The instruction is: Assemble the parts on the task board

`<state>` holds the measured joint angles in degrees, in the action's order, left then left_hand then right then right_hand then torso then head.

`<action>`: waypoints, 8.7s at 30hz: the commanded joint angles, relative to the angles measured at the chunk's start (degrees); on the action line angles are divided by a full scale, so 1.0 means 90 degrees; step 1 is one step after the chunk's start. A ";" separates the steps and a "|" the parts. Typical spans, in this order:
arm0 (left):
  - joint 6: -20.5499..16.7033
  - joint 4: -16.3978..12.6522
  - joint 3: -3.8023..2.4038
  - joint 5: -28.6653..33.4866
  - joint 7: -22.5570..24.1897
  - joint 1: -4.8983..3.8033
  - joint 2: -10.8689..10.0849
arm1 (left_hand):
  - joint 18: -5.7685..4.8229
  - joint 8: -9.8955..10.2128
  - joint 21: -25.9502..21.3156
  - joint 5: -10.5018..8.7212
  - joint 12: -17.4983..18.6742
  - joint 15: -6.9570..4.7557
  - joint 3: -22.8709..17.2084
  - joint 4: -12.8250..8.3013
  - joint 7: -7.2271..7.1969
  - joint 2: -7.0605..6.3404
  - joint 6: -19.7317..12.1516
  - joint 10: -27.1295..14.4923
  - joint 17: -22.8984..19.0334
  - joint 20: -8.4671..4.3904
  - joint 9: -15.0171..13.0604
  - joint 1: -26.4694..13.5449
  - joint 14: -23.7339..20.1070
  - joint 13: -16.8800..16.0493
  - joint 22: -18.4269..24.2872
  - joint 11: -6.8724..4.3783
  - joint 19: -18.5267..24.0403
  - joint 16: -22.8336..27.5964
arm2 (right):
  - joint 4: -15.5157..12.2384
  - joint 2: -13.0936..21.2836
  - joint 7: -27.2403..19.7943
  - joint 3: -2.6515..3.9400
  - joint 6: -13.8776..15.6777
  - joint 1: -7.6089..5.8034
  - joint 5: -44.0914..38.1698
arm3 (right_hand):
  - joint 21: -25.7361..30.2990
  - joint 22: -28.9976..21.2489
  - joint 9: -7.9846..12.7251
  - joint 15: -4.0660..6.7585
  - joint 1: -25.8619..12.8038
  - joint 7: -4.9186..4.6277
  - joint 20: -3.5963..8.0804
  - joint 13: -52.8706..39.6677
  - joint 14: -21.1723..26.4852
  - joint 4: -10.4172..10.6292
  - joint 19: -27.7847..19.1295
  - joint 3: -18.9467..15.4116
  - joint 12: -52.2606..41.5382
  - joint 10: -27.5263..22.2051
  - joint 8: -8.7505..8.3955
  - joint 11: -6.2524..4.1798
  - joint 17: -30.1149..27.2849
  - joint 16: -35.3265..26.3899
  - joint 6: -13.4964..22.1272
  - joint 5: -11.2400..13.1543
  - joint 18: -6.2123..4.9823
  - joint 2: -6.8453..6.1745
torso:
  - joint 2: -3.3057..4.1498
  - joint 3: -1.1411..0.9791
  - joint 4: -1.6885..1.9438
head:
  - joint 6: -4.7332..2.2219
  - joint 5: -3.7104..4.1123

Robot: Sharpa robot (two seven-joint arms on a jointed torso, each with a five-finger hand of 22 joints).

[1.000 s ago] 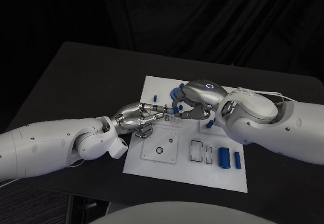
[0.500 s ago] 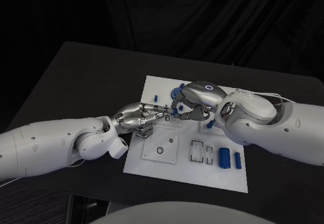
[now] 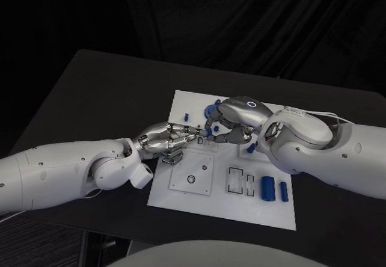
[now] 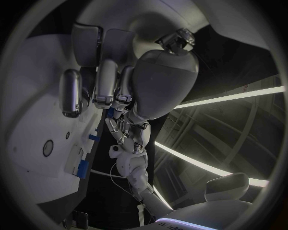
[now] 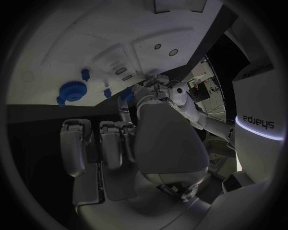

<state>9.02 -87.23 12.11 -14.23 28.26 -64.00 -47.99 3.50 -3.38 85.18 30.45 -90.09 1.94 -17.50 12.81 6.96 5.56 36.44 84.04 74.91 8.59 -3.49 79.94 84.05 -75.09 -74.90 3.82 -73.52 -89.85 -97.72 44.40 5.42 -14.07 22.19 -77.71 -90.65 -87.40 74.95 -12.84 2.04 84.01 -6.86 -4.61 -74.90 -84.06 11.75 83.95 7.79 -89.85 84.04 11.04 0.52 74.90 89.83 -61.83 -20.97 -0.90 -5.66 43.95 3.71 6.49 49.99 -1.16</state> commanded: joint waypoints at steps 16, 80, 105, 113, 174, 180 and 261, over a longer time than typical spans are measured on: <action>0.0089 0.0012 -0.0003 0.0019 -0.0004 0.0016 0.0010 | -0.0020 -0.0017 -0.0046 -0.0045 0.0010 -0.0031 0.0008 0.0055 0.0066 0.0025 0.0037 0.0662 0.1677 -0.0044 -0.0007 -0.0063 0.0661 -0.1657 -0.0658 -0.0033 0.0021 -0.0016 | -0.0115 0.0065 -0.0282 0.0004 0.0092 0.0014 0.0326 | -0.0031 0.1554 -0.0535 0.0039 -0.0079 0.0300 0.0056 -0.1677 -0.0660 0.0046 0.0433 -0.0038 -0.0017 0.0662 -0.0045 -0.0011 0.1677 0.0019 -0.0223 0.0001 0.0013 -0.0035 | -0.0003 0.0005 0.0000 | 0.0001 -0.0023; 0.0059 0.0034 -0.0003 0.0019 -0.0042 0.0024 0.0012 | -0.0032 -0.0026 -0.0079 -0.0071 0.0010 0.0167 0.0022 0.0093 0.0404 0.0013 0.0213 0.0662 0.1677 0.0083 -0.0010 -0.0119 0.0661 -0.1657 -0.0663 0.0225 0.0043 -0.0016 | -0.0234 0.0123 -0.0387 0.0005 0.0133 0.0010 0.0360 | 0.0006 0.1540 -0.0623 0.0033 -0.0037 0.0286 0.0052 -0.1677 -0.0660 0.0082 0.0407 -0.0007 -0.0017 0.0662 -0.0100 -0.0001 0.1677 0.0019 -0.0171 -0.0073 0.0003 -0.0068 | -0.0002 0.0002 0.0002 | 0.0001 -0.0025; 0.0077 0.0038 -0.0003 0.0019 -0.0063 0.0026 0.0002 | -0.0032 -0.0027 -0.0081 -0.0071 0.0010 0.0181 0.0023 0.0105 0.0421 0.0021 0.0231 0.0662 0.1677 0.0095 -0.0011 -0.0126 0.0661 -0.1657 -0.0663 0.0242 0.0044 -0.0016 | -0.0091 0.0102 -0.0297 0.0005 0.0016 0.0010 0.0360 | 0.0045 0.1524 -0.0636 0.0033 -0.0009 0.0281 0.0052 -0.1677 -0.0660 0.0072 0.0374 0.0006 -0.0017 0.0662 -0.0110 0.0001 0.1677 0.0019 -0.0161 -0.0058 -0.0009 -0.0062 | -0.0004 0.0004 0.0008 | 0.0001 -0.0017; 0.0060 0.0027 -0.0003 0.0019 -0.0034 0.0026 -0.0013 | -0.0033 -0.0033 -0.0081 -0.0065 0.0010 0.0188 0.0020 0.0102 0.0424 0.0025 0.0271 0.0662 0.1677 0.0101 -0.0015 -0.0122 0.0661 -0.1657 -0.0665 0.0248 0.0042 -0.0016 | 0.0094 0.0069 -0.0162 0.0002 -0.0180 0.0012 0.0360 | 0.0103 0.1500 -0.0661 0.0026 0.0027 0.0266 0.0048 -0.1677 -0.0660 0.0058 0.0326 0.0022 -0.0017 0.0662 -0.0131 0.0012 0.1677 0.0019 -0.0136 0.0018 -0.0027 -0.0051 | -0.0005 0.0006 0.0008 | 0.0001 0.0000; 0.0090 0.0051 -0.0003 0.0019 0.0002 0.0032 -0.0006 | -0.0032 -0.0034 -0.0086 -0.0009 0.0010 0.0214 -0.0021 0.0063 0.0423 0.0044 0.0312 0.0662 0.1677 0.0133 -0.0018 -0.0073 0.0661 -0.1657 -0.0670 0.0259 0.0040 -0.0016 | 0.0808 -0.0304 0.0128 -0.0007 -0.0710 0.0282 -0.0019 | 0.0509 0.1354 -0.0670 -0.0152 -0.0159 0.0023 -0.0105 -0.1677 -0.0660 0.0222 0.0033 -0.0174 -0.0017 0.0662 -0.0575 0.0227 0.1677 0.0019 0.0414 0.1320 -0.0131 -0.0106 | -0.0003 0.0002 0.0006 | 0.0001 -0.0006; 0.0099 0.0056 -0.0003 0.0019 -0.0001 0.0035 -0.0006 | -0.0032 -0.0034 -0.0086 -0.0009 0.0010 0.0214 -0.0021 0.0063 0.0423 0.0044 0.0312 0.0662 0.1677 0.0133 -0.0018 -0.0073 0.0661 -0.1657 -0.0670 0.0259 0.0040 -0.0016 | 0.0806 -0.0298 0.0092 -0.0007 -0.0665 0.0283 -0.0019 | 0.0694 0.1290 -0.0573 -0.0238 -0.0134 -0.0076 -0.0181 -0.1677 -0.0660 0.0268 -0.0104 -0.0213 -0.0017 0.0662 -0.0733 0.0322 0.1677 0.0019 0.0635 0.1457 -0.0179 -0.0177 | -0.0004 0.0004 0.0005 | 0.0001 -0.0011; -0.0533 0.1149 -0.0007 -0.2150 -0.4368 -0.1210 0.1064 | -0.0273 -0.1543 0.0348 -0.2379 0.0010 -0.0182 0.1460 0.0383 -0.0134 0.0085 0.2386 0.0662 0.1677 -0.0158 -0.1338 -0.1097 0.0661 -0.1657 -0.1399 -0.0150 -0.1376 -0.0016 | 0.1119 0.0894 -0.1626 -0.0009 0.1446 -0.0125 0.1340 | 0.0967 0.1245 -0.0300 -0.0161 0.0001 0.0071 -0.0139 -0.1677 -0.0660 0.0527 -0.0221 -0.0014 -0.0017 0.0662 -0.0409 0.0210 0.1677 0.0019 0.0169 0.1148 -0.0228 0.0153 | -0.0885 -0.0398 -0.0181 | 0.0001 -0.0144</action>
<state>5.45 -76.72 12.10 -28.99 0.15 -74.47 -38.80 1.68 -16.05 87.80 9.99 -90.07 0.81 -5.27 16.33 6.36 6.73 57.29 83.99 74.94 7.55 -14.53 70.81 84.01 -75.02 -74.90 2.75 -83.56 -89.85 -87.79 52.28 -10.19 -14.19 35.44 -79.15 -78.58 -78.37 74.95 -15.58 0.51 83.93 -6.15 -5.92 -74.93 -83.96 16.59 81.61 7.45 -89.85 84.04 7.20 2.35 74.91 89.83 -59.92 -10.40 -3.58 -4.90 36.79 0.36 5.00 49.99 -2.29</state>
